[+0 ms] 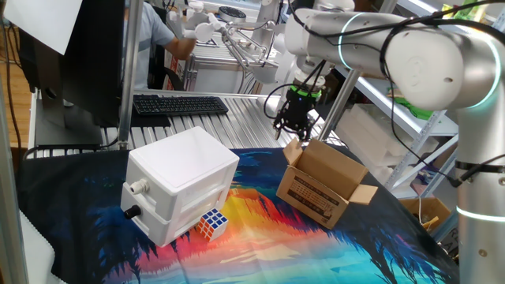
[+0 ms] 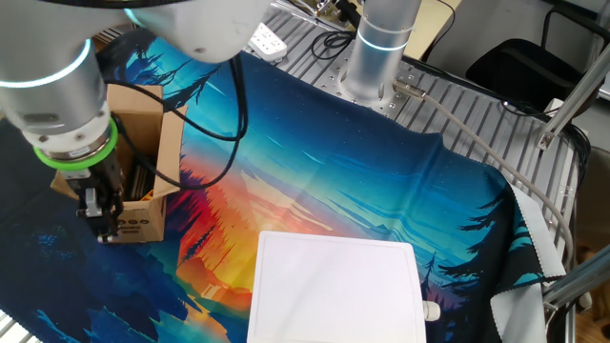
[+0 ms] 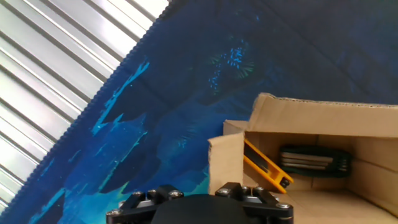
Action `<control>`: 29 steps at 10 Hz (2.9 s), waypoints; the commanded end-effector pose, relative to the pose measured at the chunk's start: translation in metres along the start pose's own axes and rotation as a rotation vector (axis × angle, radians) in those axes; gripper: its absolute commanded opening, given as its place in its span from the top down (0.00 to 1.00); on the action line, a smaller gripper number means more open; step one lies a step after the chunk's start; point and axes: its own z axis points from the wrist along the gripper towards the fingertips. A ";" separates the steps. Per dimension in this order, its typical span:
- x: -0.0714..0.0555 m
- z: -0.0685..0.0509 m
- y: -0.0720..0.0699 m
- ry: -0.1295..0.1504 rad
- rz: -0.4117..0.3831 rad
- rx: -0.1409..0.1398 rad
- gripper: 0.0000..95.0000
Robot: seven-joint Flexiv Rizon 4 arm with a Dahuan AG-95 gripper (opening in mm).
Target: Cover the box
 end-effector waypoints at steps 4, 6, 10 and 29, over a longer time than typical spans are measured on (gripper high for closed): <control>-0.021 -0.005 -0.010 0.034 0.039 -0.022 0.20; -0.015 0.000 -0.012 0.018 0.056 -0.028 0.20; -0.015 0.015 -0.025 0.009 0.031 -0.037 0.20; -0.015 0.034 -0.106 0.014 -0.015 -0.055 0.20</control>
